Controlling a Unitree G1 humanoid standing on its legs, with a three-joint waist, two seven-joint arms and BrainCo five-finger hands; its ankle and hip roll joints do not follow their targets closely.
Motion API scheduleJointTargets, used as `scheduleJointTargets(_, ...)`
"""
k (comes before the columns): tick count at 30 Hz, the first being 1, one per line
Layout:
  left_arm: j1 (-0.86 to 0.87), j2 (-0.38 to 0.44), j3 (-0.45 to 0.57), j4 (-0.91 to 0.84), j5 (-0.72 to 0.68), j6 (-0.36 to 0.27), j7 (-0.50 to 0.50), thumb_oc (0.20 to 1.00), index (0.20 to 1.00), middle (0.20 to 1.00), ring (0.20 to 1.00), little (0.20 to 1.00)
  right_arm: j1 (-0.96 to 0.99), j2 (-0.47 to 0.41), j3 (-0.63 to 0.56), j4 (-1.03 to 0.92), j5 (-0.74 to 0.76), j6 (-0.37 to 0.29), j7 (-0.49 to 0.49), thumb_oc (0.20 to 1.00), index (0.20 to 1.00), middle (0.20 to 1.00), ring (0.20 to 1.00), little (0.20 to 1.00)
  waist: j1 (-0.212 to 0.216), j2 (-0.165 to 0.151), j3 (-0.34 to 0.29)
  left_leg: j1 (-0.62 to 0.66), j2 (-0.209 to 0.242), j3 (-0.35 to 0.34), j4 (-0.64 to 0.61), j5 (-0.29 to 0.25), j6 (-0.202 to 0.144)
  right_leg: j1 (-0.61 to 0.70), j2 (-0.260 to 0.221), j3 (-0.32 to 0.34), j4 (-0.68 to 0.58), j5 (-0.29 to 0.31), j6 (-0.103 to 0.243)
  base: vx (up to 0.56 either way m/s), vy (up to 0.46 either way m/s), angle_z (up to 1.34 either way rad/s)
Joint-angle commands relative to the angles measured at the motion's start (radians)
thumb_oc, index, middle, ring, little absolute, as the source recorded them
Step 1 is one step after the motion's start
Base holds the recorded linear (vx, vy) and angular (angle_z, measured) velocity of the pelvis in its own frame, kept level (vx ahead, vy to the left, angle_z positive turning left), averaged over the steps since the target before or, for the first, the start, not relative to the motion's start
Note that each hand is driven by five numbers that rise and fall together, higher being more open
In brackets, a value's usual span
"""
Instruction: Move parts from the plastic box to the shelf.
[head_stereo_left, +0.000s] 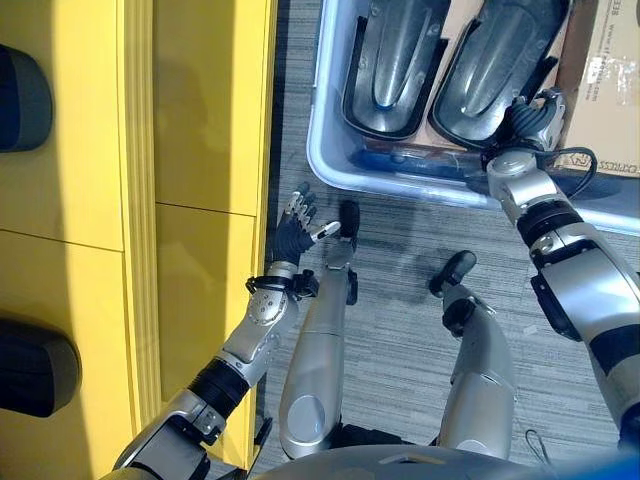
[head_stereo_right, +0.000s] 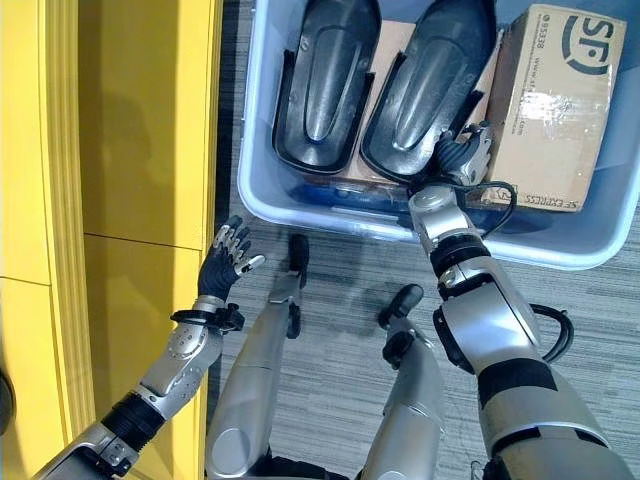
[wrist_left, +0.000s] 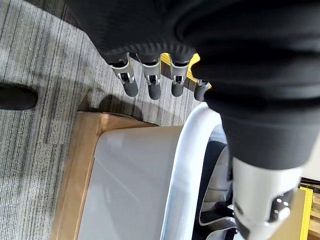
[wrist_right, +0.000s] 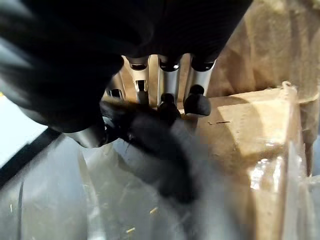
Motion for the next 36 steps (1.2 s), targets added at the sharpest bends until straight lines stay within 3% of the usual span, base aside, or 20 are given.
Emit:
scheduleJointTargets(1,-0.008,-0.021,-0.020,-0.027,0.036,-0.060,-0.013,1.000,1.000,1.000,1.000,1.000,0.145,0.036,-0.049,0.038,0.086,-0.082,0.079,0.200,0.200,0.200,0.200,0.200,0.034,0.048,0.033,0.040,-0.062,0.049,-0.016,-0.083,0.021,0.026,0.007,0.078,0.010,0.024,0.092,0.00,-0.052,-0.01)
scheduleJointTargets(8,0.039,-0.029,0.002,-0.008,0.012,-0.078,-0.031,1.000,1.000,1.000,1.000,1.000,0.259,0.002,-0.117,-0.141,-0.057,-0.281,-0.018,0.200,0.200,0.200,0.200,0.200,-0.013,0.029,0.033,0.150,-0.045,0.074,-0.058,-0.083,0.013,0.104,0.028,0.100,-0.038,0.031,0.092,0.00,-0.068,-0.06)
scheduleJointTargets(14,0.081,-0.035,0.020,0.002,-0.010,-0.117,-0.031,1.000,1.000,1.000,1.000,1.000,0.336,-0.038,-0.157,-0.344,-0.180,-0.292,-0.076,0.200,0.200,0.200,0.200,0.200,-0.058,0.006,0.033,0.296,-0.022,0.097,-0.142,-0.064,-0.006,0.216,0.050,0.122,-0.125,0.046,0.099,0.01,-0.048,-0.26)
scheduleJointTargets(18,0.092,-0.035,0.041,0.014,0.001,-0.122,-0.046,1.000,1.000,1.000,1.000,1.000,0.361,-0.050,-0.193,-0.418,-0.156,-0.268,-0.076,0.200,0.200,0.200,0.200,0.200,-0.072,-0.005,0.033,0.360,-0.005,0.112,-0.171,-0.041,-0.007,0.272,0.057,0.118,-0.171,0.074,0.089,-0.01,-0.064,-0.16)
scheduleJointTargets(21,0.116,-0.029,0.055,0.023,0.016,-0.136,-0.066,1.000,1.000,1.000,1.000,1.000,0.397,-0.053,-0.232,-0.456,-0.127,-0.287,-0.059,0.200,0.200,0.200,0.200,0.200,-0.082,-0.012,0.033,0.444,0.002,0.117,-0.184,-0.047,-0.013,0.351,0.055,0.122,-0.190,0.068,0.087,0.02,-0.084,-0.19)
scheduleJointTargets(29,0.152,-0.006,0.080,0.022,0.044,-0.131,-0.083,1.000,1.000,1.000,1.000,1.000,0.447,-0.052,-0.312,-0.509,0.019,-0.312,0.081,0.200,0.200,0.200,0.200,0.200,-0.099,-0.018,0.033,0.598,0.014,0.118,-0.210,-0.053,-0.023,0.518,0.059,0.115,-0.237,0.061,0.074,0.03,-0.065,-0.05)
scheduleJointTargets(33,0.187,0.000,0.101,0.028,0.061,-0.141,-0.095,1.000,1.000,1.000,1.000,1.000,0.509,-0.022,-0.326,-0.597,0.106,-0.303,0.217,0.200,0.200,0.200,0.200,0.200,-0.117,-0.026,0.033,0.701,0.026,0.123,-0.232,-0.049,-0.031,0.634,0.062,0.119,-0.285,0.063,0.068,0.06,-0.070,-0.02)
scheduleJointTargets(36,0.218,-0.002,0.120,0.033,0.065,-0.147,-0.104,1.000,1.000,1.000,1.000,1.000,0.565,0.015,-0.319,-0.670,0.166,-0.284,0.313,0.200,0.200,0.200,0.200,0.200,-0.125,-0.034,-0.001,0.743,0.035,0.125,-0.248,-0.045,-0.037,0.687,0.066,0.120,-0.318,0.065,0.065,0.07,-0.057,-0.06)
